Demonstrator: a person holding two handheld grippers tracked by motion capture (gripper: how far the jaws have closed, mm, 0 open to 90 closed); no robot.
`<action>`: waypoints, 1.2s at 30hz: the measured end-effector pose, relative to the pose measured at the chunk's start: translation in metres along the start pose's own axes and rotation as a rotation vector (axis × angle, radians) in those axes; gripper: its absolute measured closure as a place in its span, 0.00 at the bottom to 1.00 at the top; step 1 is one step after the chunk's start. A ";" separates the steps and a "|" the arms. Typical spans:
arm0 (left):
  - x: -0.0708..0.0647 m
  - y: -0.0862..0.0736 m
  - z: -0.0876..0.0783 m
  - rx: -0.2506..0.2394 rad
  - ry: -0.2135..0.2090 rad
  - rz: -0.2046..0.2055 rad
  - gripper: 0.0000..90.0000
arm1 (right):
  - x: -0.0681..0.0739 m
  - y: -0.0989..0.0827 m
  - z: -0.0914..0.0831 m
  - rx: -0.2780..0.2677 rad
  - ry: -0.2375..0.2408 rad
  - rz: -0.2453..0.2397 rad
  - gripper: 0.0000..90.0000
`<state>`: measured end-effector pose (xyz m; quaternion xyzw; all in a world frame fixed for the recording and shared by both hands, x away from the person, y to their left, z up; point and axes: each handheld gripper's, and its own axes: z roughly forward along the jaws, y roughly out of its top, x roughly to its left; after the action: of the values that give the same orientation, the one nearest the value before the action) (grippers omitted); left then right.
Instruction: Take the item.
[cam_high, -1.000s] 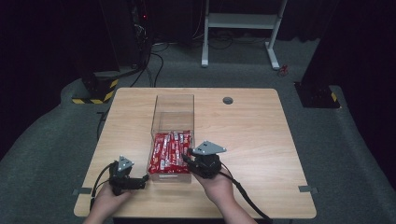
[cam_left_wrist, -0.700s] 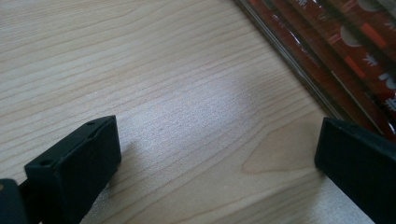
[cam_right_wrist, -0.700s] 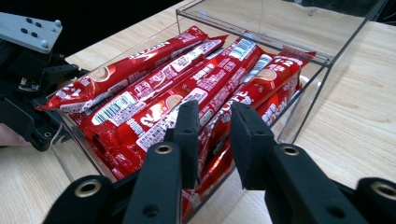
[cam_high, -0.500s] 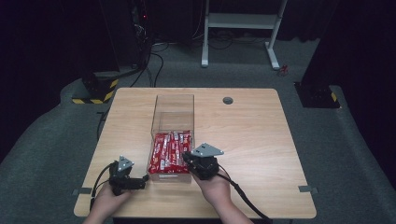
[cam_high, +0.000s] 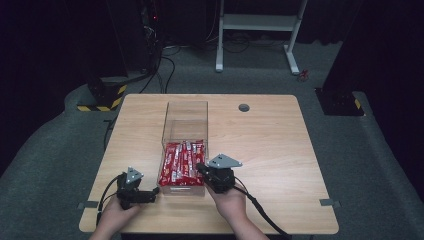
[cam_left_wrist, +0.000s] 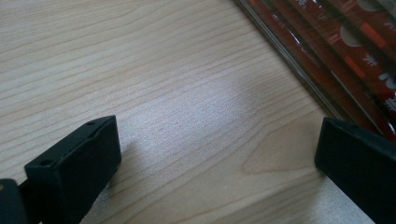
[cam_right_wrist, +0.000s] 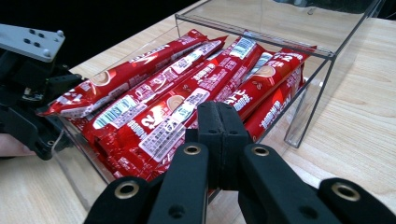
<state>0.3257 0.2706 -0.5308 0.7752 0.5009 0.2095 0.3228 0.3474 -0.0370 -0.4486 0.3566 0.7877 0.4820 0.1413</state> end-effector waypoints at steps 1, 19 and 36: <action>0.000 0.000 0.000 0.000 0.000 0.000 0.01 | 0.000 0.000 -0.001 -0.001 0.003 0.001 1.00; 0.000 0.000 0.000 -0.002 -0.001 -0.003 0.01 | 0.000 -0.008 -0.021 -0.050 0.053 -0.005 1.00; 0.000 0.000 0.000 -0.003 0.000 -0.003 0.01 | -0.001 -0.013 -0.026 -0.074 0.082 -0.017 1.00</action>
<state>0.3257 0.2705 -0.5309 0.7741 0.5017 0.2097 0.3242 0.3283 -0.0583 -0.4467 0.3245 0.7775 0.5238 0.1259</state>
